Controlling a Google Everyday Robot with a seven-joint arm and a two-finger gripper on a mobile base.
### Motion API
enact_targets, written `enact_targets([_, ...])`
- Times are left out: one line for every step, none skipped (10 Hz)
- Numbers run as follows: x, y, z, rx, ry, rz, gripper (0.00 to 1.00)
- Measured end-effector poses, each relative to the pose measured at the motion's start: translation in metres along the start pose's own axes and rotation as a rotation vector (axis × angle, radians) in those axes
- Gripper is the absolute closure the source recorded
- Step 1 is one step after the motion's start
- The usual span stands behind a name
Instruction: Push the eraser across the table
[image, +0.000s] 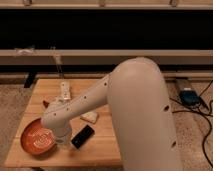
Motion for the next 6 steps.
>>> enact_targets([0.000,0.001,0.006,0.012,-0.007,0.001,0.97])
enact_targets([0.000,0.002,0.012,0.020,-0.016,-0.001,0.97])
enact_targets([0.002,0.003,0.015,0.025,-0.019,-0.002,0.97])
enact_targets([0.001,0.007,0.016,0.021,-0.018,0.005,0.97])
enact_targets([-0.002,0.012,0.014,0.017,-0.015,0.018,0.97])
enact_targets([-0.005,0.018,0.013,0.011,-0.004,0.034,0.97])
